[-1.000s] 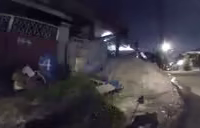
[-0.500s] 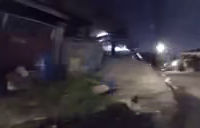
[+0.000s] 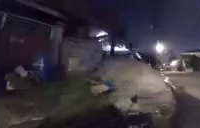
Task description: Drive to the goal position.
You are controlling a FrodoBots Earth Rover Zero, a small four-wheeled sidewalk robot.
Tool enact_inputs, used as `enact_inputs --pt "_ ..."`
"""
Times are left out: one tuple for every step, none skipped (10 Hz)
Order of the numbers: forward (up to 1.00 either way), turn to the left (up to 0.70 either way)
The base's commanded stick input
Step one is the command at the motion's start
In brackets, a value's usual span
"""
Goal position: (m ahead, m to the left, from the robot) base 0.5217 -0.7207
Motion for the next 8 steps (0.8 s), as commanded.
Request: enact_inputs --pt "0.00 -0.85" --pt "0.00 -0.85" --pt "0.00 -0.85" --pt "0.00 -0.85" --pt "0.00 -0.85" --pt "0.00 -0.85" --pt "0.00 -0.85" --pt "0.00 -0.85"
